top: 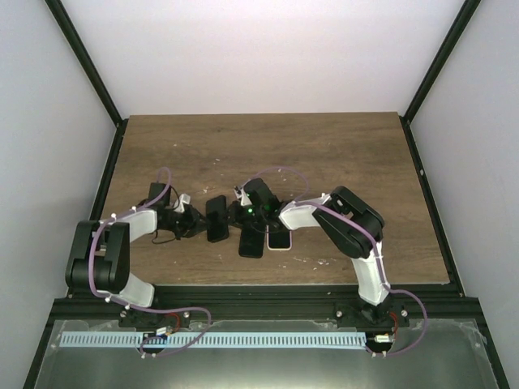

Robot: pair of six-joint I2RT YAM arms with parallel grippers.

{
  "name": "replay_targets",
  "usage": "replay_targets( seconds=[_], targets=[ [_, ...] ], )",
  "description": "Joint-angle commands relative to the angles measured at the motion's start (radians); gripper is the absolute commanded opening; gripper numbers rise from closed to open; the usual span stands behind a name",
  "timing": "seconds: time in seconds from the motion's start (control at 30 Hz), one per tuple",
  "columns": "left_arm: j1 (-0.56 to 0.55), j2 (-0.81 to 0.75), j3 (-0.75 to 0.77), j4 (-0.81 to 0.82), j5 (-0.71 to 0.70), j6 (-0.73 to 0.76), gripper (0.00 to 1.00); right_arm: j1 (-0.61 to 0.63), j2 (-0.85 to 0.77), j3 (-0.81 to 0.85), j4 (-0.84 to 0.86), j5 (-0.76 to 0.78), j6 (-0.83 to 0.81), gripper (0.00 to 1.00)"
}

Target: Put the phone into the phone case

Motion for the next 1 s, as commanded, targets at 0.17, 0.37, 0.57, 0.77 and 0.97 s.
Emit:
replay_targets(
  seconds=[0.17, 0.37, 0.57, 0.77, 0.97],
  targets=[
    [0.026, -0.264, 0.129, -0.158, 0.087, 0.018, 0.6, -0.043, -0.201, -0.107, 0.06, -0.082, -0.054, 0.02],
    [0.036, -0.385, 0.187, -0.179, 0.192, 0.018, 0.81, -0.074, -0.372, -0.171, 0.089, -0.203, -0.099, 0.01],
    [0.036, -0.532, 0.173, -0.01, 0.354, -0.111, 0.91, -0.087, -0.551, -0.251, 0.21, -0.356, -0.085, 0.01],
    [0.028, -0.645, 0.121, 0.303, 0.484, -0.371, 0.89, -0.087, -0.684, -0.338, 0.441, -0.454, 0.038, 0.02],
    [-0.014, -0.698, 0.12, 0.351, 0.48, -0.409, 0.78, -0.087, -0.679, -0.35, 0.58, -0.473, 0.17, 0.02]
  ],
)
